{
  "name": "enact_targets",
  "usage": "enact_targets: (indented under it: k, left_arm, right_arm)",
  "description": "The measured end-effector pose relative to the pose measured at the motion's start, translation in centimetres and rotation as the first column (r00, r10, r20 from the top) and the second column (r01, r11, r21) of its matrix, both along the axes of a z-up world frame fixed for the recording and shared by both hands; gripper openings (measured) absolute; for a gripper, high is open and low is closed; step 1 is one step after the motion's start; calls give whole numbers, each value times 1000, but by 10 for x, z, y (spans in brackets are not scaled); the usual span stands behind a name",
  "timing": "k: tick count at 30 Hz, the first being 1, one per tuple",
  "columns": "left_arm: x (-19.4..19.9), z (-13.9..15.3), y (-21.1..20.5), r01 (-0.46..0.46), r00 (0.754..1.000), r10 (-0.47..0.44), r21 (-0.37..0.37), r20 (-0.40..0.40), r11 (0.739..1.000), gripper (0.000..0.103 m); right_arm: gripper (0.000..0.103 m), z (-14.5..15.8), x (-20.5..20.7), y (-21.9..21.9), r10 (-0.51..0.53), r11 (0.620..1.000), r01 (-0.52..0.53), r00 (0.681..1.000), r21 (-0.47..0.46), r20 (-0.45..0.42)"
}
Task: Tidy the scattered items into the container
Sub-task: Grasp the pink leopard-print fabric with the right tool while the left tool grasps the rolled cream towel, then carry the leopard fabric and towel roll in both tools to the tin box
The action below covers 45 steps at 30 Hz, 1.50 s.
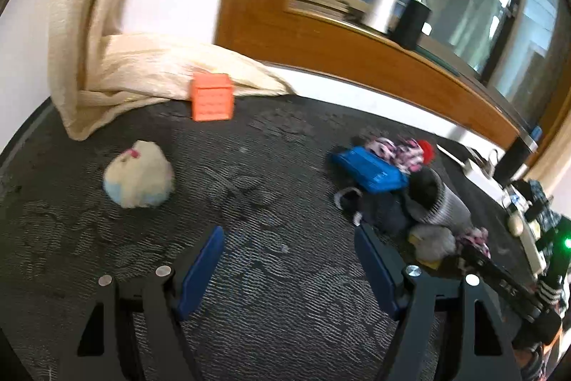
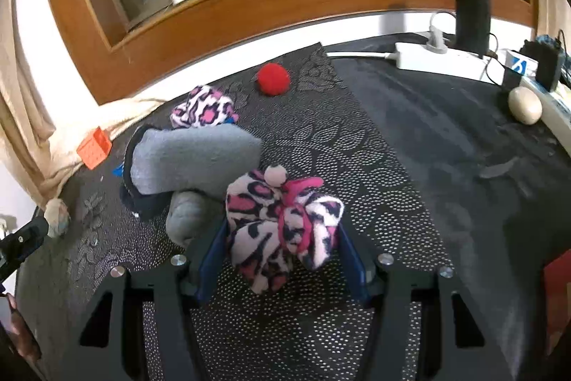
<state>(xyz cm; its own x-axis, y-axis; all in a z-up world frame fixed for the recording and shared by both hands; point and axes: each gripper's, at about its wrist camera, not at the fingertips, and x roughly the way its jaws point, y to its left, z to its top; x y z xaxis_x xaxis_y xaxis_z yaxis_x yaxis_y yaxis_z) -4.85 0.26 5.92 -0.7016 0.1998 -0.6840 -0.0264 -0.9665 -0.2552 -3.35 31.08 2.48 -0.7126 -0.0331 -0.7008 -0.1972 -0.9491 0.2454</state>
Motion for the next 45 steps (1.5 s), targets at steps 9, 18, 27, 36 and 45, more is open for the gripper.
enact_targets:
  k: [9,18,27,36,45]
  left_arm:
    - [-15,-4,-57,-192,981,191,-42,-30,981,88]
    - [-39,-24,-87,-260,965,261,-117,-10,959,88]
    - [-76,-49,-99,-251,960,268,-173,80,952,88]
    - [-90,-63,-106,-254,955,274,-164,110,953,88]
    - [-75,-49,-97,-214,973,222,-113,66,970,69]
  right_arm:
    - [63,-2,1,4,-17,1000,17,1000,-9,1]
    - [63,-2,3,4,-13,1000,13,1000,-14,-3]
    - [63,-2,2,2,-9,1000,9,1000,-10,-3]
    - [63,-1,3,1,-10,1000,10,1000,3,-11]
    - [63,1,4,1,-10,1000,10,1000,12,-21]
